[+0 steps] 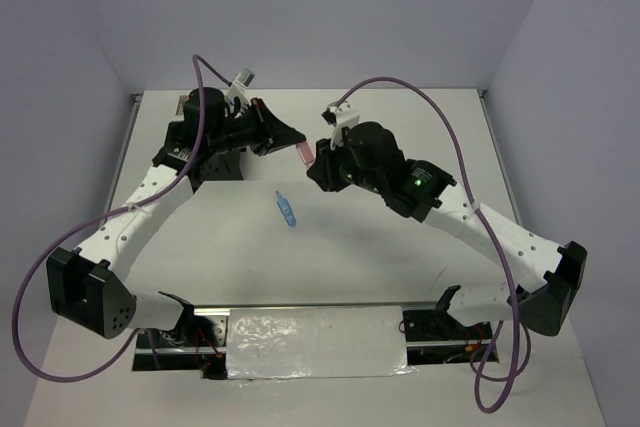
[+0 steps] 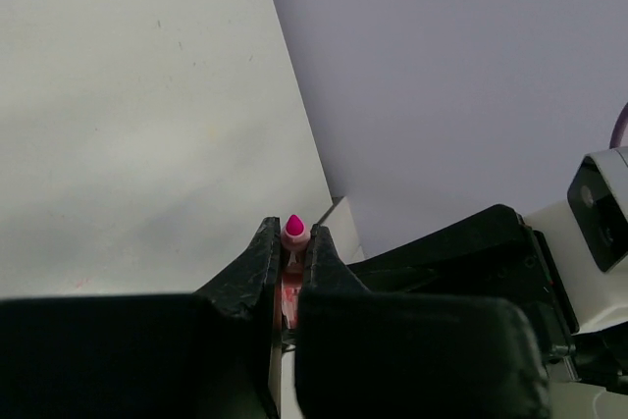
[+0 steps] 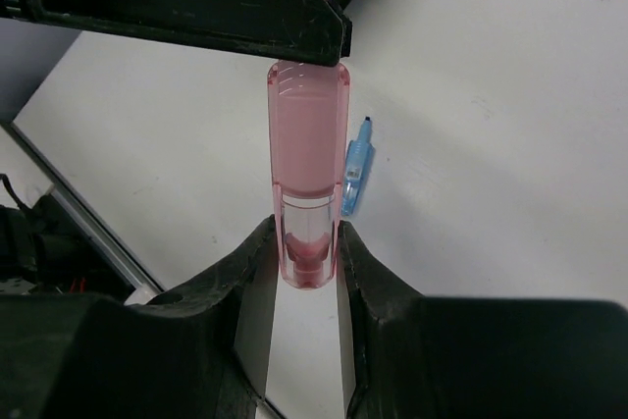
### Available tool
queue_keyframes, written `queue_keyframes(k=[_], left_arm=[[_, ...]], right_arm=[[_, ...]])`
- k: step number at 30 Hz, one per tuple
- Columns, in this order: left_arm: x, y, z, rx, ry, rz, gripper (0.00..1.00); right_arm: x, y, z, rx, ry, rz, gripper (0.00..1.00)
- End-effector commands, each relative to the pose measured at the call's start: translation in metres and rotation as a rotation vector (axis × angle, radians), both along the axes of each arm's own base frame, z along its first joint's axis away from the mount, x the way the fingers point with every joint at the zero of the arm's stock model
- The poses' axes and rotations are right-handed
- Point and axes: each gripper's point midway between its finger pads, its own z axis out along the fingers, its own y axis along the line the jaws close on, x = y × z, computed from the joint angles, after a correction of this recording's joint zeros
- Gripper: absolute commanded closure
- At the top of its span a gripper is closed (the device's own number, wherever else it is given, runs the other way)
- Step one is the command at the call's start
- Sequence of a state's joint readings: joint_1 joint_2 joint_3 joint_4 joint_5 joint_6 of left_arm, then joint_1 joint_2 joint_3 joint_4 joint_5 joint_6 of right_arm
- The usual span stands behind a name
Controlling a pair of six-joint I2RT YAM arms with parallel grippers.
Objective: Sort the stationery into containers
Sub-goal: Pick up the pen from the center of the board, then close the pen cap on the pen.
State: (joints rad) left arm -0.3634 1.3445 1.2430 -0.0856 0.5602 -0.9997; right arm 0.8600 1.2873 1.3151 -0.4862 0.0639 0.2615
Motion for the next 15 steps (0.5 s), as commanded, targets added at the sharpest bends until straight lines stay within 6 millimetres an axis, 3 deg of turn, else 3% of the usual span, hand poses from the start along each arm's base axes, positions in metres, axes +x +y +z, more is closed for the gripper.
queue_keyframes(k=[1, 3, 4, 6, 7, 11, 15], left_arm=[[0.031, 0.033, 0.069, -0.092, -0.231, 0.176, 1.00], [0.030, 0.029, 0.071, -0.109, -0.232, 0.149, 1.00], [0.026, 0.025, 0.078, -0.140, -0.243, 0.127, 1.00], [0.020, 0.023, 0.079, -0.174, -0.247, 0.106, 1.00], [0.018, 0.022, 0.079, -0.188, -0.248, 0.094, 1.00], [0.007, 0.023, 0.081, -0.204, -0.260, 0.094, 1.00], [-0.001, 0.022, 0.081, -0.242, -0.249, 0.077, 1.00]], right_arm=[[-0.040, -0.011, -0.028, -0.069, 0.109, 0.077, 0.97], [-0.038, -0.012, -0.024, -0.050, 0.113, 0.052, 0.77], [-0.037, -0.010, -0.018, -0.032, 0.105, 0.050, 0.44], [-0.032, -0.011, -0.007, -0.001, 0.090, 0.015, 0.22], [-0.028, -0.012, 0.005, 0.021, 0.073, -0.006, 0.16], [-0.025, -0.011, 0.046, 0.150, 0.045, -0.026, 0.11], [-0.020, -0.003, 0.068, 0.334, 0.109, -0.012, 0.12]])
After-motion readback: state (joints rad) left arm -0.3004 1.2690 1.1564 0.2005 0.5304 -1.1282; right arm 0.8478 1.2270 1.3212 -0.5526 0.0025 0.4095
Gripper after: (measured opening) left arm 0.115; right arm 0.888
